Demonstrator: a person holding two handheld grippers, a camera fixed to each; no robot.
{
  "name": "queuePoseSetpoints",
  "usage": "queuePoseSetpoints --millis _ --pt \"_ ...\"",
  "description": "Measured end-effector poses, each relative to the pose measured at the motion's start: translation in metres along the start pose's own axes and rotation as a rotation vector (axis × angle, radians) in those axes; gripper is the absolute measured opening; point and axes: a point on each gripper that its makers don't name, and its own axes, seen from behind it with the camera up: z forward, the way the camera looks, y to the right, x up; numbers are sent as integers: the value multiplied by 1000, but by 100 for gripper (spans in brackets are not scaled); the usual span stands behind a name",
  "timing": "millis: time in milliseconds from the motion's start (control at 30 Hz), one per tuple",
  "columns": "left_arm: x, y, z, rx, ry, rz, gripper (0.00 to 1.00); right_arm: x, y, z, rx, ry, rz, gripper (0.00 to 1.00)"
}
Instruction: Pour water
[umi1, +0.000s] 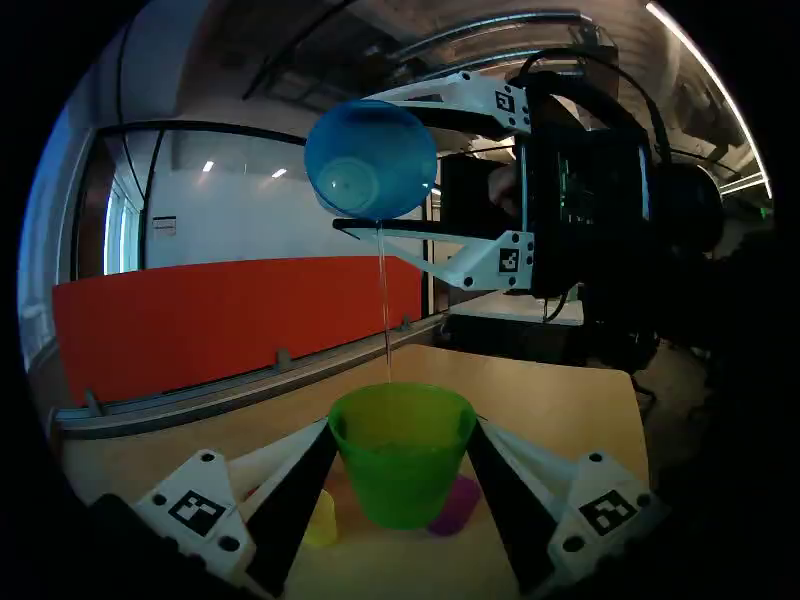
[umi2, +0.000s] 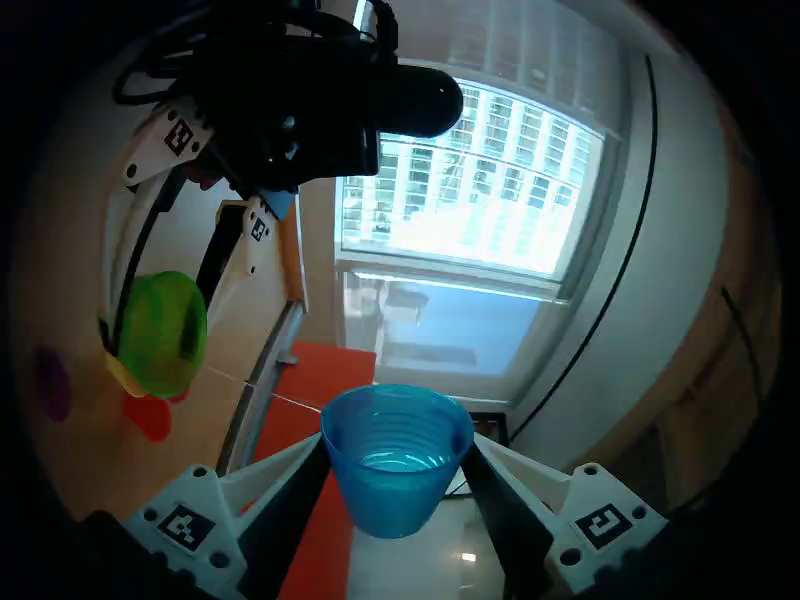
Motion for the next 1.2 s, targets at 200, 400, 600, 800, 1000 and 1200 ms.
queuePoseSetpoints --millis 200,400,600,800,1000,1200 --pt "1 0 0 -1 3 -1 87 5 -3 1 8 5 -18 89" --pt "1 -1 -1 2 5 -2 87 9 -2 0 5 11 -14 89" --pt "2 -1 -1 2 5 -2 87 7 -4 -1 9 6 -6 89" --pt "4 0 -1 1 7 -1 87 3 -5 -2 12 -3 58 89" --pt "3 -1 -1 4 6 1 87 -5 -5 -7 20 -10 205 89" --pt "4 -2 -3 6 8 -1 87 -13 -6 -13 28 -16 394 89"
